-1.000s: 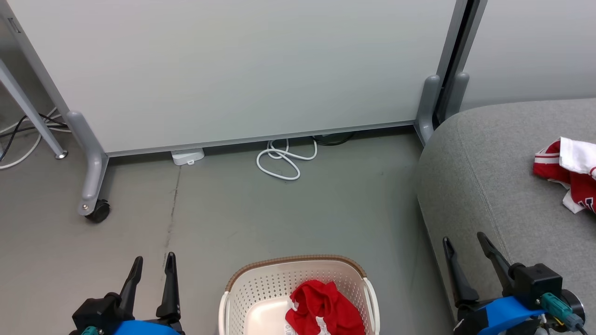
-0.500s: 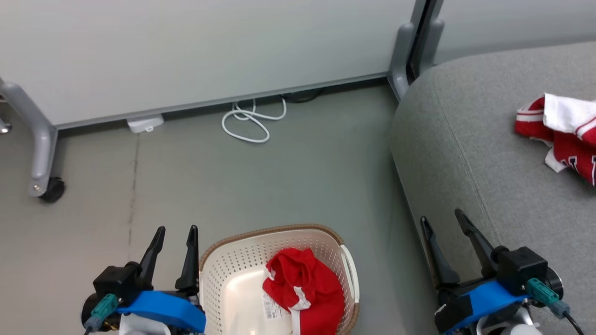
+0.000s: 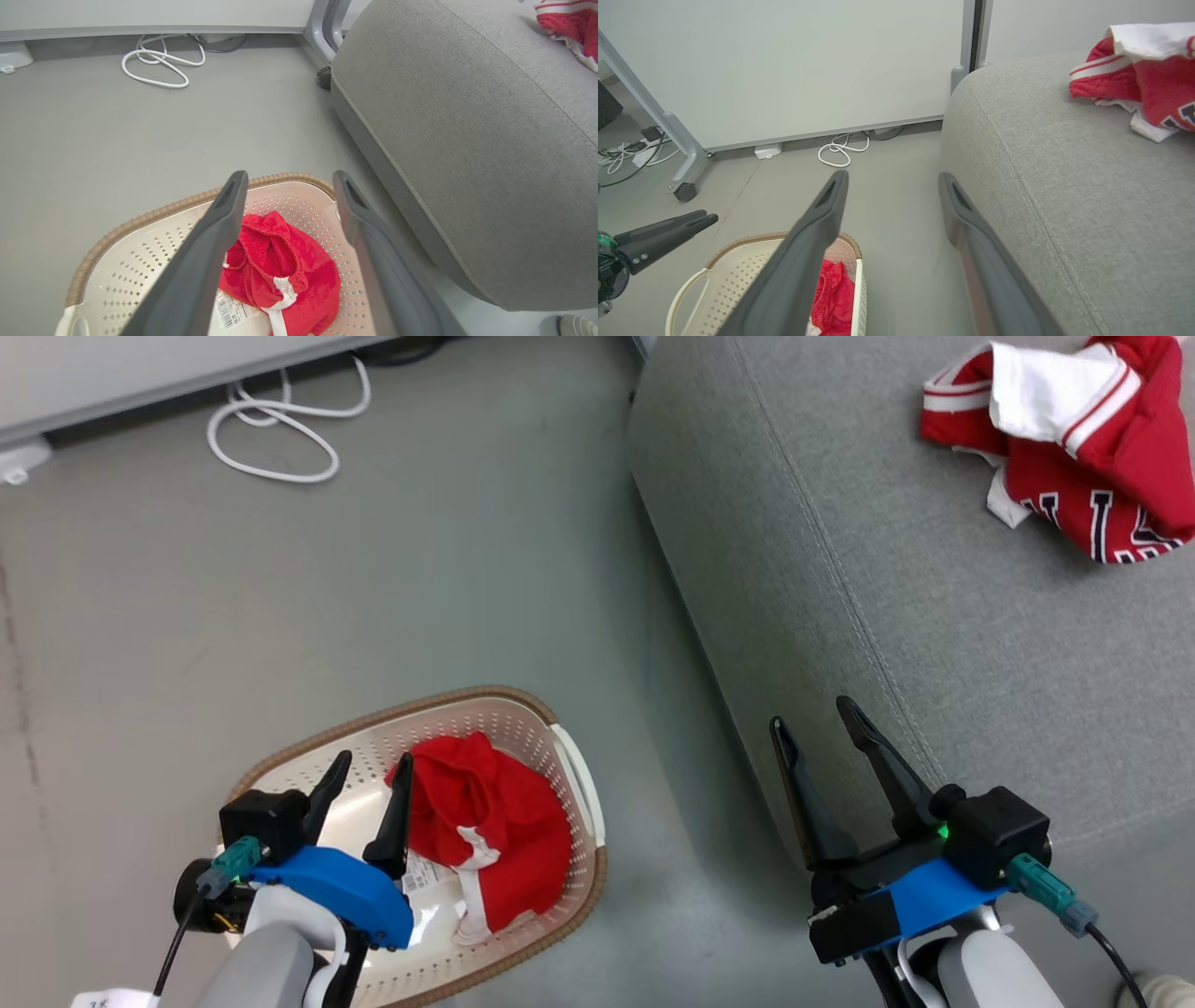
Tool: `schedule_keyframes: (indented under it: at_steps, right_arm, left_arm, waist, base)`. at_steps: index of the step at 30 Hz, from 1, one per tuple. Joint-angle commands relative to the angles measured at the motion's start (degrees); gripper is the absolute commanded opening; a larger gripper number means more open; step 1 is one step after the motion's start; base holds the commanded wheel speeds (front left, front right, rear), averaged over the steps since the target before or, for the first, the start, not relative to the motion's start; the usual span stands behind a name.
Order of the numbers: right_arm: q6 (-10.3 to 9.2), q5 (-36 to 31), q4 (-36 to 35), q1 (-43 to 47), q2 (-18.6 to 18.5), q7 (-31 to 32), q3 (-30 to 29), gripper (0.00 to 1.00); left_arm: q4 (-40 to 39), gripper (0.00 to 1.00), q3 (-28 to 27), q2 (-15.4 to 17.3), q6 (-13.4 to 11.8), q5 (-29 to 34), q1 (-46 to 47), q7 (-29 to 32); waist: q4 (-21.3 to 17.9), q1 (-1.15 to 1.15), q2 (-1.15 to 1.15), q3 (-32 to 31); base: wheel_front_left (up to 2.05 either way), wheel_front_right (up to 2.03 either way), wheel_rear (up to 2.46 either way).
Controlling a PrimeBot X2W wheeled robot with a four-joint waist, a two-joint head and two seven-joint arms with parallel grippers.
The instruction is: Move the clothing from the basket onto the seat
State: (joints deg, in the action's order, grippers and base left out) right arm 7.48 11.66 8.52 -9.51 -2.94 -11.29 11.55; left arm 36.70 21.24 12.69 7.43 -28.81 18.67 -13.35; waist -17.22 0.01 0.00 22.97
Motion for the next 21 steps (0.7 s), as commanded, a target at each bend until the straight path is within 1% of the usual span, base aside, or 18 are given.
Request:
schedule_keyframes:
  at_steps: [1, 3, 7, 10, 11, 17, 21]
  right_arm:
    - [0.03, 0.4, 0.5, -1.3, 0.1, -0.8, 0.4, 1.0]
    - [0.03, 1.2, 0.6, -2.5, 0.1, -1.4, 1.8, 1.0]
    - [0.03, 2.2, 0.7, -3.8, 0.1, -2.4, 3.9, 1.0]
    - [0.03, 2.8, 0.0, -5.3, 0.1, -3.0, 5.3, 1.0]
    - [0.03, 2.8, 0.0, -5.3, 0.1, -3.0, 5.3, 1.0]
    - [0.03, 4.2, -0.3, -7.0, 0.1, -3.6, 7.6, 1.0]
    - [0.03, 5.1, 0.1, -7.5, 0.1, -3.9, 8.4, 1.0]
  left_arm:
    - [1.3, 1.0, 1.0, 0.7, 0.0, -0.7, 2.1, 0.2]
    - [3.2, 1.0, 2.2, 1.6, 0.0, -1.7, 4.2, 1.1]
    - [6.6, 1.0, 4.5, 2.3, 0.0, -3.5, 7.3, 2.5]
    - [8.6, 1.0, 6.1, 3.4, 0.0, -3.8, 10.2, 3.3]
    - [8.6, 1.0, 6.1, 3.4, 0.0, -3.8, 10.2, 3.3]
    - [11.6, 1.0, 10.2, 5.2, 0.0, -2.5, 15.4, 4.5]
    - [13.0, 1.0, 12.8, 5.8, 0.0, -3.1, 17.6, 5.9]
  waist:
    - [-5.3, -0.01, 0.0, 5.9]
    - [-6.8, -0.01, 0.0, 8.9]
    - [-8.2, -0.01, 0.0, 13.2]
    - [-9.2, -0.01, 0.0, 17.1]
    - [-9.2, -0.01, 0.0, 17.1]
    - [-10.1, -0.01, 0.0, 22.9]
    - [-10.1, -0.01, 0.0, 24.8]
  base:
    - [0.0, 0.0, 0.0]
    - [0.0, 0.0, 0.0]
    - [0.0, 0.0, 0.0]
    - [0.0, 0.0, 0.0]
    - [0.0, 0.0, 0.0]
    - [0.0, 0.0, 0.0]
    - [0.0, 0.0, 0.0]
